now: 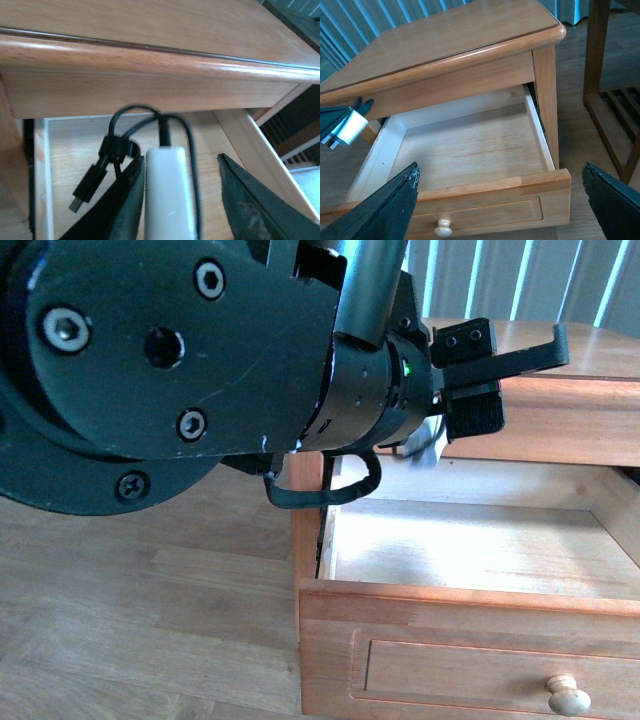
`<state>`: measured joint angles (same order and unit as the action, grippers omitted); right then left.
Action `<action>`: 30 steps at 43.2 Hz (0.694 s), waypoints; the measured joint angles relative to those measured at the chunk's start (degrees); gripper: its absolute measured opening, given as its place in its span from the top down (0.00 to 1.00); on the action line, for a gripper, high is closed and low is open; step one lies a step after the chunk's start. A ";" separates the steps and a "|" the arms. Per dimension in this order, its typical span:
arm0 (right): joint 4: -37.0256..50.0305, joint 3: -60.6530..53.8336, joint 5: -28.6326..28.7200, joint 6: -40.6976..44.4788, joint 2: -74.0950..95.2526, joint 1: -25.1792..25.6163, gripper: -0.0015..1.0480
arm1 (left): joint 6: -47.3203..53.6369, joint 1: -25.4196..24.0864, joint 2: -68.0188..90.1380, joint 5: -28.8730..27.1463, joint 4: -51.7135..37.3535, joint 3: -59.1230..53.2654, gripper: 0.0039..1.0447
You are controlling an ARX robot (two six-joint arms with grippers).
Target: Put charger into drawer
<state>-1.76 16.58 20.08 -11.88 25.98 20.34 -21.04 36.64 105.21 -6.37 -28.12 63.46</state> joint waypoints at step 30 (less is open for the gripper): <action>0.00 0.00 0.00 0.00 0.00 0.00 0.08 | 1.92 -4.11 -42.60 -16.11 6.91 -27.17 0.06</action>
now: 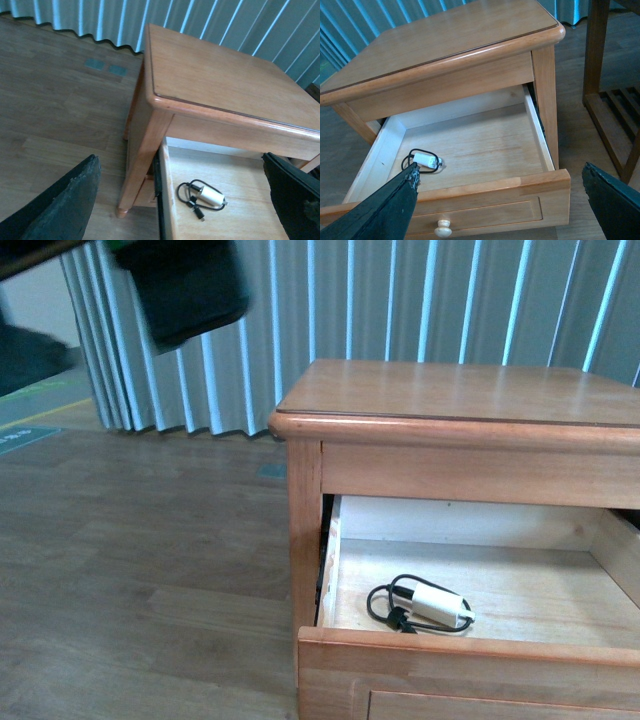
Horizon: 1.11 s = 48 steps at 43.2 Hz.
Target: Put charger into drawer
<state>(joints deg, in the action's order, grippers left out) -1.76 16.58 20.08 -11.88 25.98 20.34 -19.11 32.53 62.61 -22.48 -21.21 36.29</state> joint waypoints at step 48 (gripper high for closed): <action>0.00 -0.04 0.00 0.00 0.00 0.07 0.08 | 18.27 -20.52 -47.50 11.06 12.85 -29.48 0.96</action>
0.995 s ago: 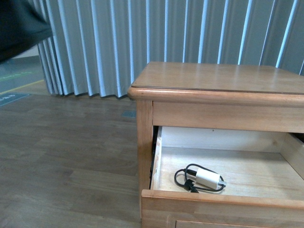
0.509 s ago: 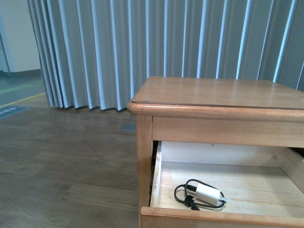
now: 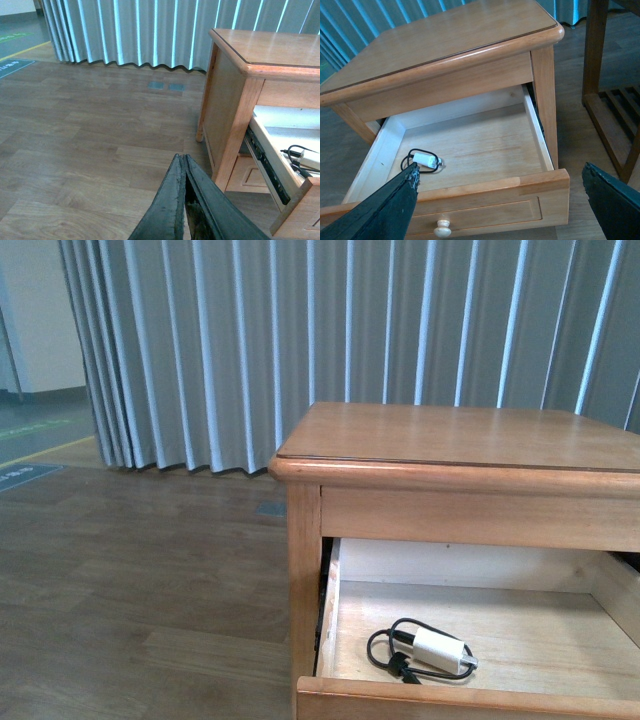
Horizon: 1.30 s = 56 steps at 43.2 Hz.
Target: Put charger into drawer
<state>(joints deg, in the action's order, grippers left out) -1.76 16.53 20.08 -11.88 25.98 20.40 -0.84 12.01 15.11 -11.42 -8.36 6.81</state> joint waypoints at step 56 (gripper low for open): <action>-4.04 3.02 -15.28 18.82 25.14 -21.62 0.08 | 0.57 -11.85 -14.97 11.37 8.57 -6.12 0.06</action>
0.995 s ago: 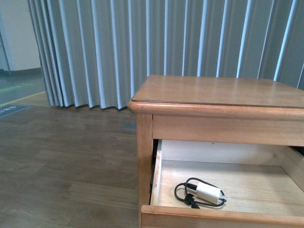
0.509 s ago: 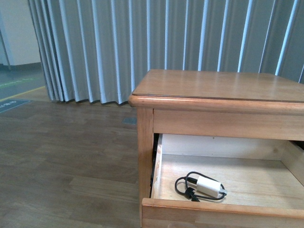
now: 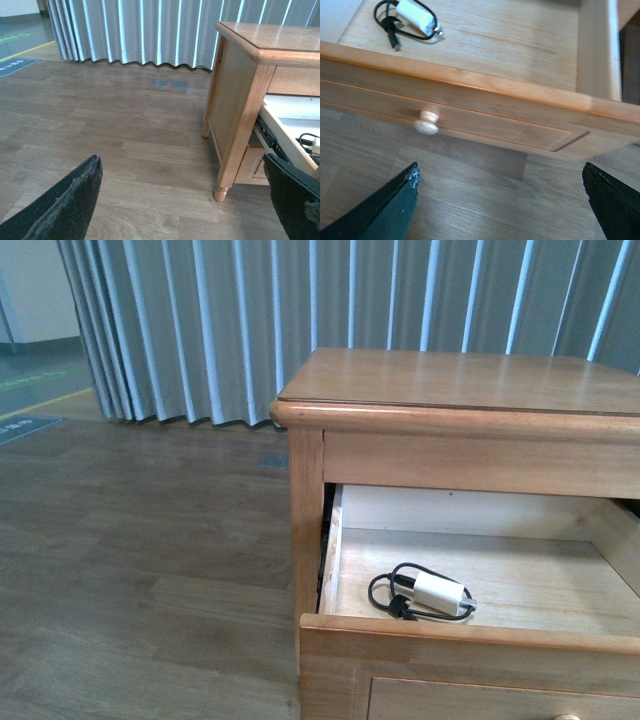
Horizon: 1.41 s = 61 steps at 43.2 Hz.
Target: Put charger into drawer
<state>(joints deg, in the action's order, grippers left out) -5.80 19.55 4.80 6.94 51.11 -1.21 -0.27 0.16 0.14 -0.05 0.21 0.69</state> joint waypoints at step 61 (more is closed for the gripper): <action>33.46 41.92 -7.19 -3.58 64.85 -6.69 0.08 | 0.02 0.00 0.00 0.00 0.00 0.00 0.06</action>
<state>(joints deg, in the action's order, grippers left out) 27.66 61.47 -2.39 3.36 115.96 -7.90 -0.25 0.16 0.14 -0.05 0.21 0.69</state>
